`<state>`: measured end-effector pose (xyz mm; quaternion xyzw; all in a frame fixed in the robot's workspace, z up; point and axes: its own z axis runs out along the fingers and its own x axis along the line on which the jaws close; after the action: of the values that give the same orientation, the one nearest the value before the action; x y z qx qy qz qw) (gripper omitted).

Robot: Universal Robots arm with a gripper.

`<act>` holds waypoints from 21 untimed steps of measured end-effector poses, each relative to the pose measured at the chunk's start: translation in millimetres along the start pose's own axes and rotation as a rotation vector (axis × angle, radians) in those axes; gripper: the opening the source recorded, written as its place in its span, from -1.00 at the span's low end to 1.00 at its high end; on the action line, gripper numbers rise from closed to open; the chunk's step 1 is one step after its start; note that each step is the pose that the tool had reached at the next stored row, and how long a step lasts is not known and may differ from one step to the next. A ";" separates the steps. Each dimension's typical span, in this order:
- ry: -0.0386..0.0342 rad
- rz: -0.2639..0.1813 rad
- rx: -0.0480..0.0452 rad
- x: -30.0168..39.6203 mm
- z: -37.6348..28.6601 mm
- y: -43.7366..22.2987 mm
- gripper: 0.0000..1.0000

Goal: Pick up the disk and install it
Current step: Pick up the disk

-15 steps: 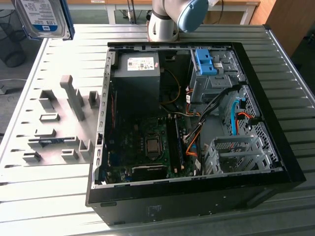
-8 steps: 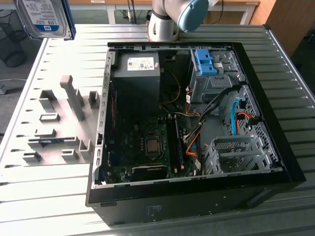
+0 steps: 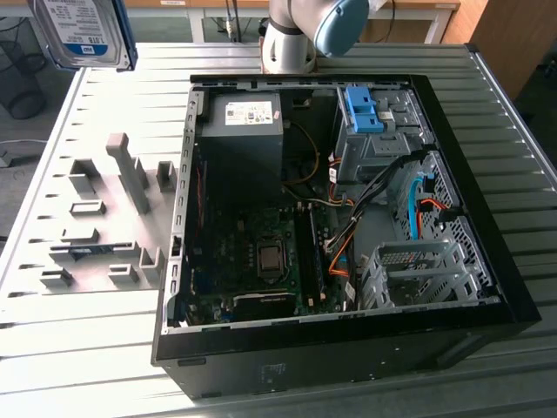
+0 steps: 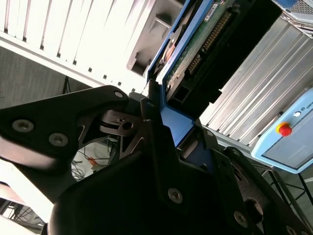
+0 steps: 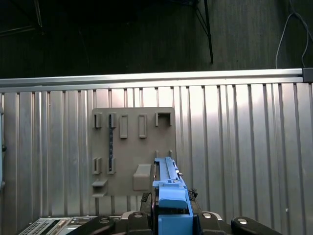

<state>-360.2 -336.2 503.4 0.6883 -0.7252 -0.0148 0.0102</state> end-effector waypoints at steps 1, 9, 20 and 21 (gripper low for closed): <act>0.0000 0.000 0.0000 0.0 0.0 -0.6 -0.27; 0.0000 0.000 0.0000 -0.4 -0.3 -8.3 -0.27; 0.0000 0.000 0.0000 -1.0 -0.7 -18.8 -0.27; 0.0000 0.000 0.0000 -1.0 -0.7 -19.6 -0.27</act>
<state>-340.6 -336.2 503.4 0.6883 -0.7252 -0.0148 0.0102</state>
